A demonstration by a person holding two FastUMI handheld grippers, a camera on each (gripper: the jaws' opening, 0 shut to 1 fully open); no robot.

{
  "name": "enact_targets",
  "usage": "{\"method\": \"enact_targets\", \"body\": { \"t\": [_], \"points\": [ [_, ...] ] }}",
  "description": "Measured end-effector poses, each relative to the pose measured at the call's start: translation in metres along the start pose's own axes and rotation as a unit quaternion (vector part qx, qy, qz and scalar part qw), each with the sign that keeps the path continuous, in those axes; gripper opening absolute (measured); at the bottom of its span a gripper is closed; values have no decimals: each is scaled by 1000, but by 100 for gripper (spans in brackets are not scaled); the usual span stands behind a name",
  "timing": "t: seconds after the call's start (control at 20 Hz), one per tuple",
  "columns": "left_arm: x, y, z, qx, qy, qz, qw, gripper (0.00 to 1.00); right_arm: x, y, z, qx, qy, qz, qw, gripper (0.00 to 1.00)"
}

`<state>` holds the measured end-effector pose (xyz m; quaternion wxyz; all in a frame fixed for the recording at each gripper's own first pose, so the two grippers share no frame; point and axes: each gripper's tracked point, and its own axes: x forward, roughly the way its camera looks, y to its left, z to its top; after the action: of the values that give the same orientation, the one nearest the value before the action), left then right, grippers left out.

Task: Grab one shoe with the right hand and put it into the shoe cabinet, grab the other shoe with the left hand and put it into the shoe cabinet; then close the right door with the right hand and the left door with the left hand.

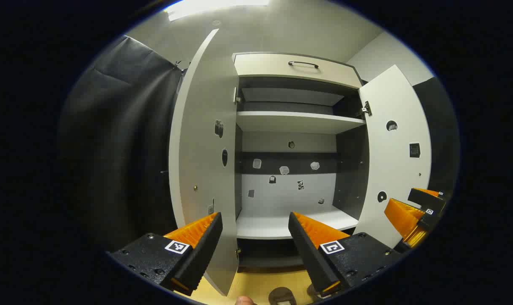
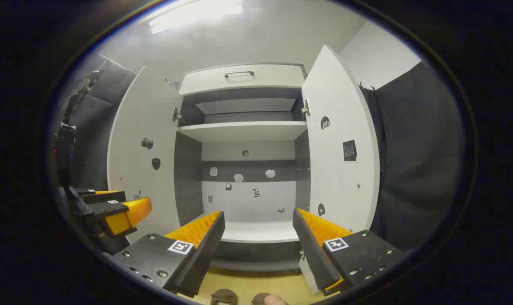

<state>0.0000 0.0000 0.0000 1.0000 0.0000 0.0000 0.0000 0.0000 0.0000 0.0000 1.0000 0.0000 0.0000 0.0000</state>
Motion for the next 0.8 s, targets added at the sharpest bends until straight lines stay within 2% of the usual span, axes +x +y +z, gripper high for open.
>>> {"method": "enact_targets", "body": {
  "t": [0.15, 0.2, 0.25, 0.45, 0.7, 0.75, 0.8],
  "points": [
    [0, -1, 0, -1, 0, -2, 1000, 96, 0, -1, -2, -1, 3, -2, 1000, 96],
    [0, -1, -1, -1, 1, -4, 1000, 96, -1, -1, -1, -1, 2, -2, 1000, 93],
    [1, -1, -1, 0, 1, -4, 1000, 96, -1, -1, -1, -1, 2, -3, 1000, 96],
    [2, -5, -3, -3, 2, -9, 1000, 96, -2, -1, -6, -1, 10, -5, 1000, 96],
    [5, -5, -4, -2, 4, -10, 1000, 96, -4, -5, -39, 0, 41, -9, 999, 96],
    [5, -5, -3, -2, 3, -9, 1000, 93, -5, -5, -44, 1, 47, -8, 999, 97],
    [7, -4, -4, -1, 2, -9, 1000, 96, -7, -5, -47, 1, 51, -9, 999, 94]
  ]
}}
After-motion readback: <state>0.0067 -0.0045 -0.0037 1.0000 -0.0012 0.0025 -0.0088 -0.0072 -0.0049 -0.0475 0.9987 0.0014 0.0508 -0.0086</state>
